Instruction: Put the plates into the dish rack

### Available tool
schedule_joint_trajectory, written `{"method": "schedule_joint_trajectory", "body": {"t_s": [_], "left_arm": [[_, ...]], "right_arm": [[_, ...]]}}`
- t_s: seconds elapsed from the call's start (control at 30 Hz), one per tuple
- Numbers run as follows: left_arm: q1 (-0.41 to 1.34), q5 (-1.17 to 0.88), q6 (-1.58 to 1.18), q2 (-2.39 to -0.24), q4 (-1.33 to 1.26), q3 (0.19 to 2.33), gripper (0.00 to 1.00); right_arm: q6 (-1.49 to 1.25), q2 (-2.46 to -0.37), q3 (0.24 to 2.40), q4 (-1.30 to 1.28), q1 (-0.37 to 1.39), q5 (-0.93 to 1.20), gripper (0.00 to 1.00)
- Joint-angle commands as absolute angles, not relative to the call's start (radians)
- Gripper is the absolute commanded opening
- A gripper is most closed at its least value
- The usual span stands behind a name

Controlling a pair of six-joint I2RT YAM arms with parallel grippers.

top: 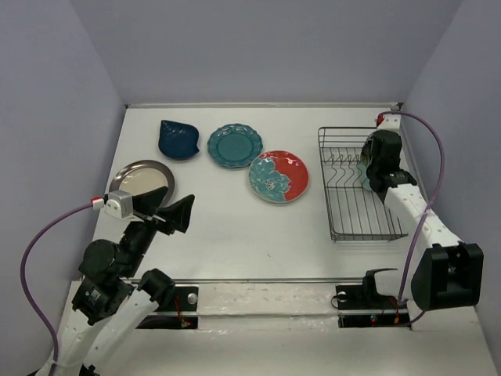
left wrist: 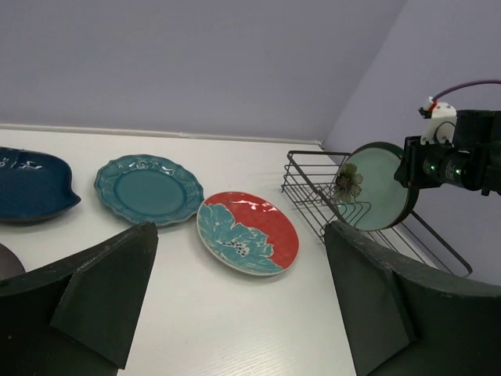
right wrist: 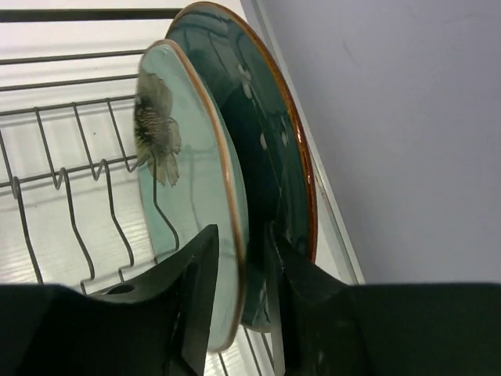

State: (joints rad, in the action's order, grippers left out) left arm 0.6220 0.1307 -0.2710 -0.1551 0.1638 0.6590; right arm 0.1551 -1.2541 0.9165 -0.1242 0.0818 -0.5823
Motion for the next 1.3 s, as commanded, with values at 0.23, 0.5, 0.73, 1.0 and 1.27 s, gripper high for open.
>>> {"method": "schedule_joint_trajectory", "body": {"t_s": [0.23, 0.5, 0.73, 1.0, 1.27], "left_arm": [[0.618, 0.245, -0.328, -0.265, 0.176, 0.701, 0.99], [0.609, 0.325, -0.406, -0.382, 0.207, 0.706, 0.99], [0.591, 0.458, -0.541, -0.537, 0.285, 0.718, 0.95], [0.234, 0.364, -0.725, -0.610, 0.298, 0.609, 0.98], [-0.264, 0.143, -0.804, -0.664, 0.246, 0.471, 0.97]], "right_arm": [[-0.141, -1.148, 1.095, -0.270, 0.112, -0.502, 0.88], [-0.324, -1.135, 1.082, -0.272, 0.418, -0.381, 0.90], [-0.397, -1.155, 0.965, -0.083, 0.636, -0.255, 0.90], [-0.422, -1.135, 0.829, 0.078, 0.719, -0.083, 0.90], [-0.422, -1.068, 0.776, 0.115, 0.719, 0.030, 0.90]]}}
